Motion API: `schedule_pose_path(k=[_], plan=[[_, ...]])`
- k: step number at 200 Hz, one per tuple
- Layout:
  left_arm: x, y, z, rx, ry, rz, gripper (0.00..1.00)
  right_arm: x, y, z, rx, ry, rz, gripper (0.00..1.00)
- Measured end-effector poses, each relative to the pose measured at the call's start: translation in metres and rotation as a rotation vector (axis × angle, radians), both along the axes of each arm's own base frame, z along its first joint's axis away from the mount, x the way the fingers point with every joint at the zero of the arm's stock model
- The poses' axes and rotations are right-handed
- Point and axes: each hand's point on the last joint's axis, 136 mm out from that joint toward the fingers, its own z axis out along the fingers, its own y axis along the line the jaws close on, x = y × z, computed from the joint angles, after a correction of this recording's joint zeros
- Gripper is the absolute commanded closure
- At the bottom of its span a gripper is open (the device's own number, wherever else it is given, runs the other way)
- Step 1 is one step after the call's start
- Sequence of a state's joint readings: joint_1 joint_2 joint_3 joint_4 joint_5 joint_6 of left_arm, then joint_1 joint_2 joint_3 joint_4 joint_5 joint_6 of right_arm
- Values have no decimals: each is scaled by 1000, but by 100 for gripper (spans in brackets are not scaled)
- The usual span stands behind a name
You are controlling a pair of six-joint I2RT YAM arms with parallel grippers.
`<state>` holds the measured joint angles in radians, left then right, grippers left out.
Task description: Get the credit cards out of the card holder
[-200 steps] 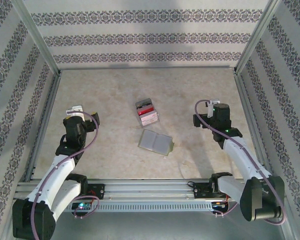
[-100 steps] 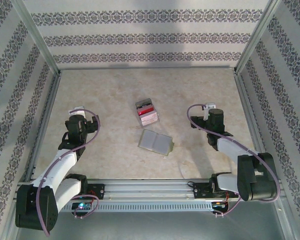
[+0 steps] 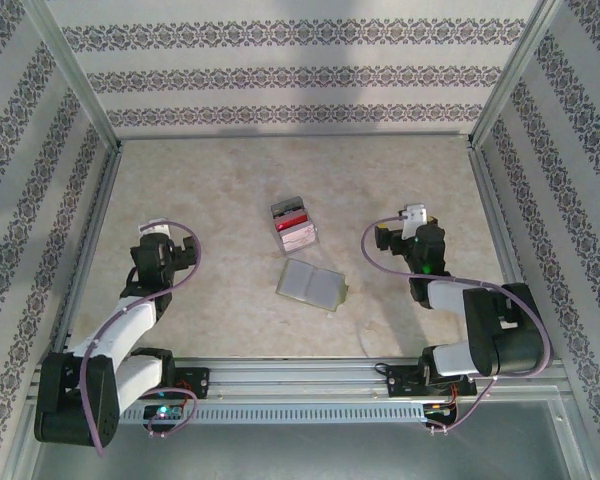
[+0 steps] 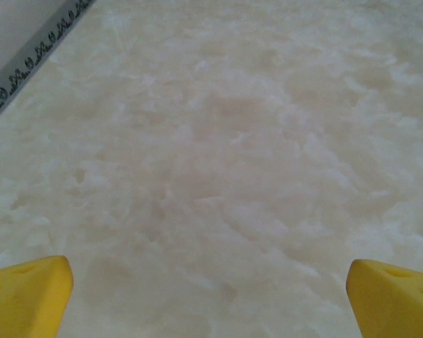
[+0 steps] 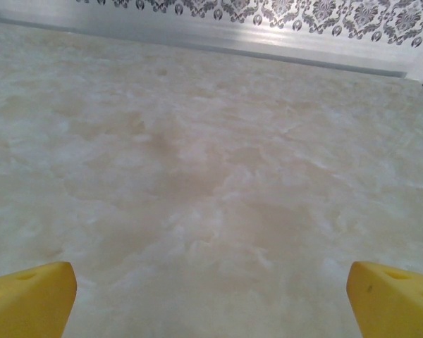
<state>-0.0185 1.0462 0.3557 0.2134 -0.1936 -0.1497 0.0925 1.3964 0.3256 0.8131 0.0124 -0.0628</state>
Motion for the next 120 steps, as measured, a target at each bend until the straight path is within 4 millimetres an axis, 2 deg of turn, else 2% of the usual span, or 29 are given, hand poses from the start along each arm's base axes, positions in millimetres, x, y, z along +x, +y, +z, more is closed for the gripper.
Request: schedule_pose_path(k=[40, 64, 74, 120], plan=[[2, 2, -18, 36, 53, -10, 0, 3, -7, 3, 10, -48, -17, 2], [9, 2, -16, 56, 34, -22, 0, 5, -11, -18, 12, -8, -40, 2], [12, 2, -13, 64, 20, -27, 0, 4, -13, -21, 14, 7, -56, 2], [20, -1, -17, 80, 15, -66, 0, 20, -36, -3, 55, -37, -151, 2]])
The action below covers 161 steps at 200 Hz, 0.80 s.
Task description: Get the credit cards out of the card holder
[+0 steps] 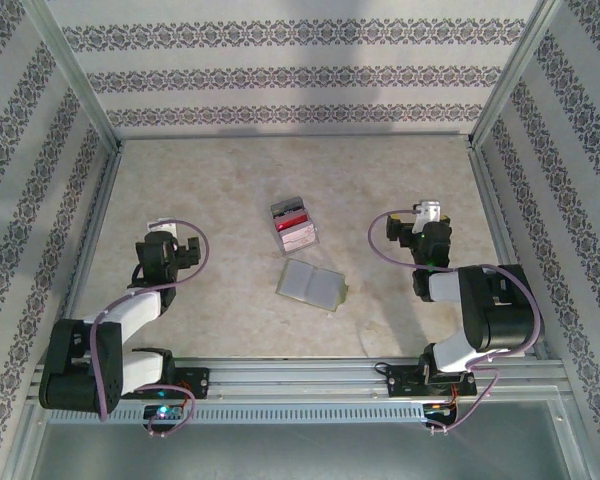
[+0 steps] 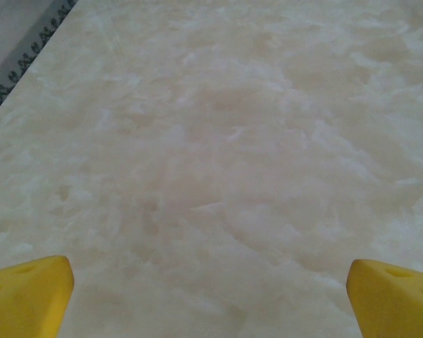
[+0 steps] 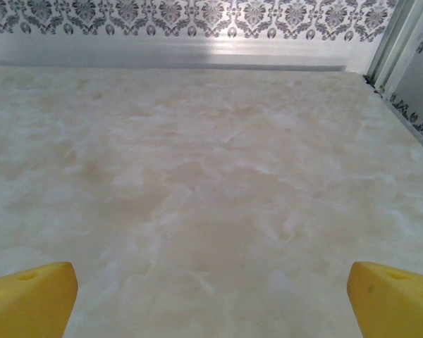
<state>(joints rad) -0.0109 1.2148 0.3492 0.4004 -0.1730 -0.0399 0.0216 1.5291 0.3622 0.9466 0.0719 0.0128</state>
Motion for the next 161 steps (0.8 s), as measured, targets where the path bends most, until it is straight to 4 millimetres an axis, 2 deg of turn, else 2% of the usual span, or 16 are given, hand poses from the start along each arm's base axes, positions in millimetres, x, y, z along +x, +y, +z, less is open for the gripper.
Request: schedule_pose_path(k=[55, 100, 161], plan=[[23, -13, 14, -4, -127, -86, 0, 0, 0, -1, 11, 2, -5, 2], [29, -21, 5, -12, -121, -132, 0, 0, 0, -1, 14, 3, -7, 2], [41, -37, 10, -46, -190, -216, 0, 0, 0, -1, 14, 3, -7, 2]])
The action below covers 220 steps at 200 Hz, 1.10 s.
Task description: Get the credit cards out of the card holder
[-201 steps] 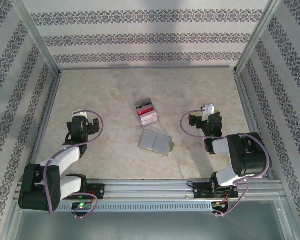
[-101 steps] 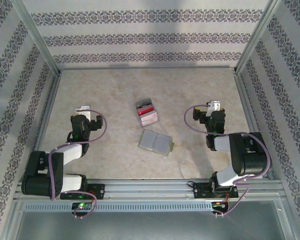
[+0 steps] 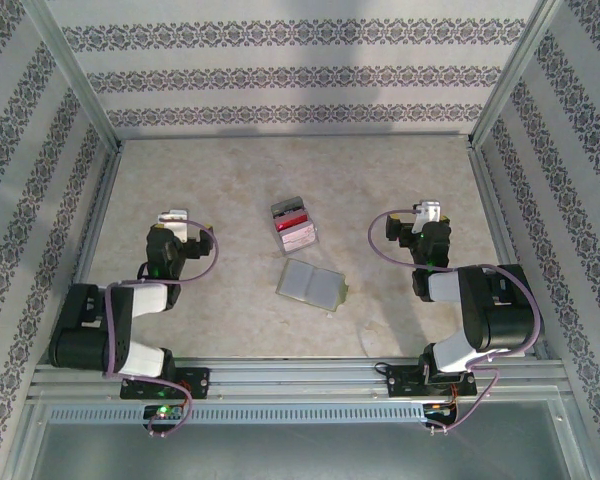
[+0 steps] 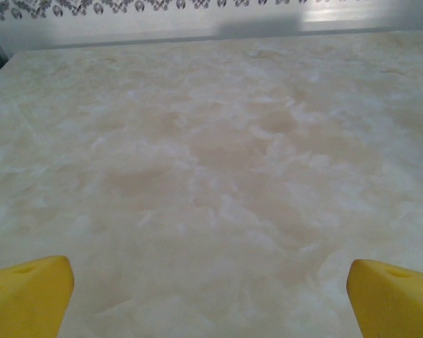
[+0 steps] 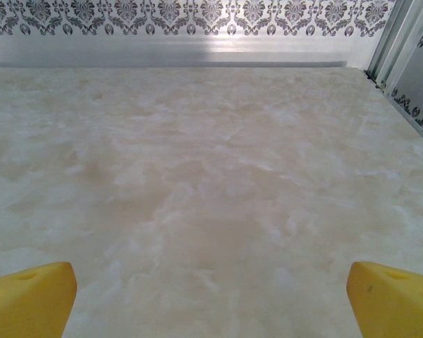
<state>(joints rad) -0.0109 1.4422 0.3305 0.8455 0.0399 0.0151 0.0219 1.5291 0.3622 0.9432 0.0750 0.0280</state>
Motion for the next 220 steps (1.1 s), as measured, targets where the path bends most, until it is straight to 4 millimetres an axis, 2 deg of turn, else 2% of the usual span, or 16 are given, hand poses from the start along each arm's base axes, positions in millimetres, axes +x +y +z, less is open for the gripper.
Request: schedule_pose_path(k=[22, 45, 70, 100, 220], plan=[[1, -3, -16, -7, -8, -19, 1, 0, 0, 0, 0, 0, 0, 2], [-8, -5, -36, -10, 31, -28, 1, 0, 0, 0, 0, 0, 0, 2], [3, -4, -27, -8, 15, -22, 1, 0, 0, 0, 0, 0, 0, 2], [24, 0, -5, -4, -37, 1, 1, 0, 0, 0, 0, 0, 0, 2], [23, 5, -8, 2, -23, 24, 0, 0, 0, 0, 0, 0, 0, 2]])
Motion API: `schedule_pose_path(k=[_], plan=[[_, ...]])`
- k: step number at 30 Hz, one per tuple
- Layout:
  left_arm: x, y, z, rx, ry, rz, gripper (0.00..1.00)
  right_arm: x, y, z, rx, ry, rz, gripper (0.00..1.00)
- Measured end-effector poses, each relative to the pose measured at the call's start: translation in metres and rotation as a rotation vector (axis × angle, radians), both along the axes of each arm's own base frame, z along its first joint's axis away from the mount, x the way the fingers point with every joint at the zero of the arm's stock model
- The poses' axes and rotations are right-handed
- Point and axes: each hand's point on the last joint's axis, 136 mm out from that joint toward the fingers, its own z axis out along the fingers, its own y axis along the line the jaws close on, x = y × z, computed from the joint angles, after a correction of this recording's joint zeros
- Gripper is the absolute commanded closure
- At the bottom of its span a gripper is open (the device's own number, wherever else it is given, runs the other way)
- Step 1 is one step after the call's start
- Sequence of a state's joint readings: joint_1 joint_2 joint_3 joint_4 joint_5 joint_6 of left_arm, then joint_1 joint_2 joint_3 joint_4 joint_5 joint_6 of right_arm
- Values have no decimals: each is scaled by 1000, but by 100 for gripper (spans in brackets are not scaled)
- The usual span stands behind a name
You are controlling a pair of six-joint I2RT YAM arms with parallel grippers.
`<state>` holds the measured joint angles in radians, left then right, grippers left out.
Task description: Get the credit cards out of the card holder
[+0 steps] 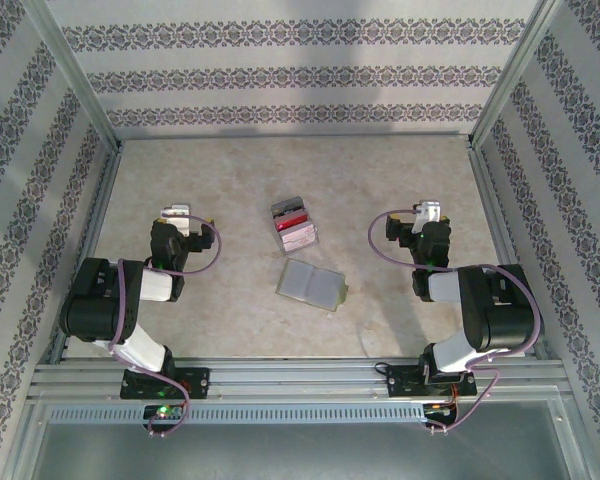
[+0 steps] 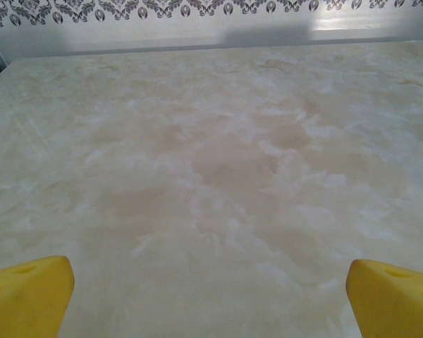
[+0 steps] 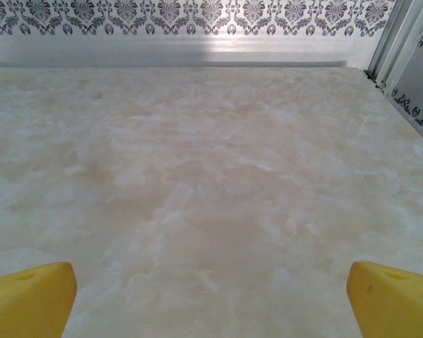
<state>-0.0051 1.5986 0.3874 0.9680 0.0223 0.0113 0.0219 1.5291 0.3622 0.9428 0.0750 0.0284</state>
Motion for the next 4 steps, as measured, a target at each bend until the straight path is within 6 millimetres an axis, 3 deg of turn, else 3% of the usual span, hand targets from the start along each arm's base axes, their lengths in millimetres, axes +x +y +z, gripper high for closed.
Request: schedule_pose_path(k=[4], plan=[[0, 0, 0, 0, 0, 0, 0, 0, 0, 0, 0, 0, 0, 2]])
